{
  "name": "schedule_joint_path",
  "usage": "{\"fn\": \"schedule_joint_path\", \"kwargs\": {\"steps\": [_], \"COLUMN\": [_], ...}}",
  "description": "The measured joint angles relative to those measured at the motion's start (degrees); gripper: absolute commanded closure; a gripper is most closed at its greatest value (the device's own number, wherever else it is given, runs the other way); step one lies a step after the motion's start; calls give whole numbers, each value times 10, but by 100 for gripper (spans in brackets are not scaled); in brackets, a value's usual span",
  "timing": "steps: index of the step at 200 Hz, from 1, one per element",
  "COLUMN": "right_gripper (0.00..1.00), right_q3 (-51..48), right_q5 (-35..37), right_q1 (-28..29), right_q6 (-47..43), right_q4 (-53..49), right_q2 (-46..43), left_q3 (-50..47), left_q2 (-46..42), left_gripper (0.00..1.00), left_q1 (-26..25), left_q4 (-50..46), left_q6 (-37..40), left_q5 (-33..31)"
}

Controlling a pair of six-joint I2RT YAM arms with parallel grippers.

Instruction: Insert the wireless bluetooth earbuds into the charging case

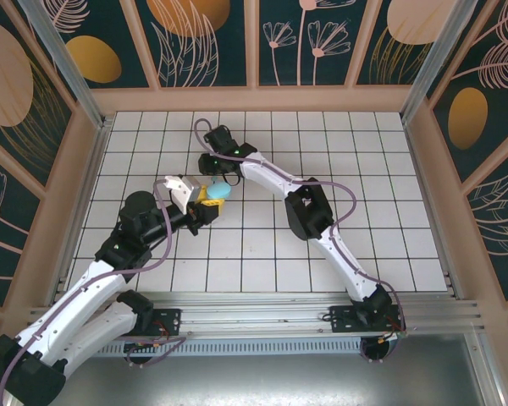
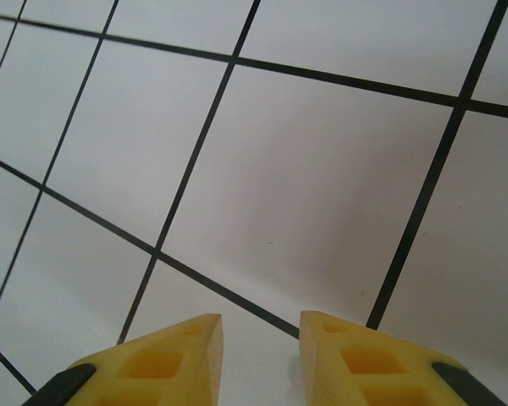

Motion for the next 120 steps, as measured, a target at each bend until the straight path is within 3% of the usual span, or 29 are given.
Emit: {"fn": "schedule_joint_path", "kwargs": {"steps": [67, 120], "right_gripper": [62, 62], "right_q3": [-8, -17], "right_q5": [55, 93], "right_q1": [23, 34], "right_q6": [-77, -128], "right_q4": [-43, -47], "right_q2": [0, 0], "left_q3": [-1, -4], "left_q2": [0, -13], "left_gripper": [100, 100], "left_q1": [0, 0], "left_q4": [3, 3], "left_q6": [0, -1], "left_q5": [0, 0]}}
